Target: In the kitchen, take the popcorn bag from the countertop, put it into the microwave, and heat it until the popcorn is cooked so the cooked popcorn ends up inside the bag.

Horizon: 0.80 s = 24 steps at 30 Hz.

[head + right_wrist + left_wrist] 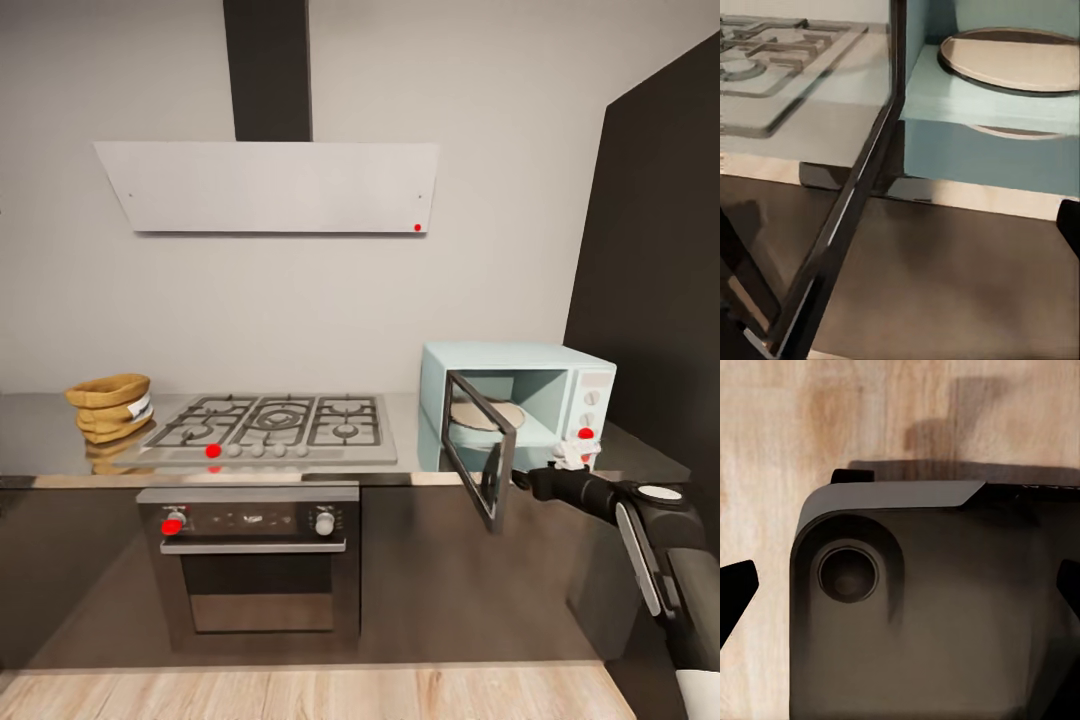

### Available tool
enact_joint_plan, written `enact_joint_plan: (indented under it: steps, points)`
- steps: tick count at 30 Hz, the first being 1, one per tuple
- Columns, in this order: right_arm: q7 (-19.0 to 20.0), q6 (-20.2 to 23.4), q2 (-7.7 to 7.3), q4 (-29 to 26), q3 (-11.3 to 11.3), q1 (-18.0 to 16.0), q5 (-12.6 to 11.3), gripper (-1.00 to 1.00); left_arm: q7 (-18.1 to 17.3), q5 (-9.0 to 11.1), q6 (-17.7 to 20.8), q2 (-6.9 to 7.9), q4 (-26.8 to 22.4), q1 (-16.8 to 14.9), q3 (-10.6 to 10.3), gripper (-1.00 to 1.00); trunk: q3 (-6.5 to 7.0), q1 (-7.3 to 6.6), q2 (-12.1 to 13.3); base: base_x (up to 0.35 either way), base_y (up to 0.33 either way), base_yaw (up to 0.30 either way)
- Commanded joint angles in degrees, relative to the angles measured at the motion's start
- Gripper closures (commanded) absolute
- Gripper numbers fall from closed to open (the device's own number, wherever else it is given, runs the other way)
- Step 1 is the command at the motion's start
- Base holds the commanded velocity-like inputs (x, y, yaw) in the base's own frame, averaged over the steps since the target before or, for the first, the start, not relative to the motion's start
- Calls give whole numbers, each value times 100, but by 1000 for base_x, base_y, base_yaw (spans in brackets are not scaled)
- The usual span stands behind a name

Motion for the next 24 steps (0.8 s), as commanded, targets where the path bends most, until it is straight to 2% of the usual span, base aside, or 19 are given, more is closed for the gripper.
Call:
enact_joint_plan:
  steps: [1, 3, 5, 9, 10, 11, 13, 15, 18, 19, 21, 22, 24]
  points:
    - [395, 85, 4, -9, -71, -5, -92, -100, -1, 17, -17, -1, 4, -4, 11, -100, -6, 0, -4, -12, 31, 0]
    - [334, 75, 4, -6, -626, -5, 344, -100, -1, 17, -17, -1, 4, -4, 11, -100, -6, 0, -4, -4, 10, 0]
    - [307, 49, 6, 100, -1028, -4, 737, -100, -1, 18, -18, -1, 4, -4, 11, -100, -6, 0, -4, -1, 3, 0]
    - [289, 14, 6, 489, -1506, -5, 1190, -100, -1, 17, -18, -1, 4, -4, 10, -100, -6, 0, -4, 0, 0, 0]
    - [285, 3, 9, 727, -1661, -5, 1359, -100, -1, 17, -17, -1, 4, -4, 11, -100, -6, 0, -4, 0, 0, 0]
    - [281, -14, 17, 928, -1732, -5, 1480, -100, -1, 17, -17, -1, 4, -4, 11, -100, -6, 0, -4, 0, 0, 0]
    - [272, -208, 37, 1667, -1822, -5, 1770, -100, -1, 17, -17, -1, 4, -4, 11, -100, -6, 0, -4, 0, 0, 0]
    - [219, -675, 30, 2872, -1857, -5, 1943, -100, -1, 17, -17, -1, 4, -4, 8, -100, -6, 0, -4, 0, 0, 0]
    - [4, -1236, 19, 4165, -1867, -5, 1992, -100, -1, 17, -17, -1, 4, -4, 4, -100, -6, 0, -4, 0, 0, 0]
    - [-125, -1548, 12, 4828, -1868, -5, 2001, -100, -1, 17, -17, -1, 4, -4, 3, -100, -6, 0, -4, 0, 0, 0]
    - [-243, -1961, 2, 5619, -1869, -5, 2006, -100, -1, 17, -17, -1, 4, -4, 2, -100, -6, 0, -4, 0, 0, 0]
    - [-285, -2244, -3, 6195, -1857, -2, 2028, -100, -1, 17, -18, -1, 4, -4, 2, -100, -6, 0, -4, 0, 0, 0]
    - [-351, -2686, -4, 7142, -1836, 14, 2194, -100, -1, 17, -21, -1, 4, -4, 4, -100, -6, 0, -4, 0, 0, 0]
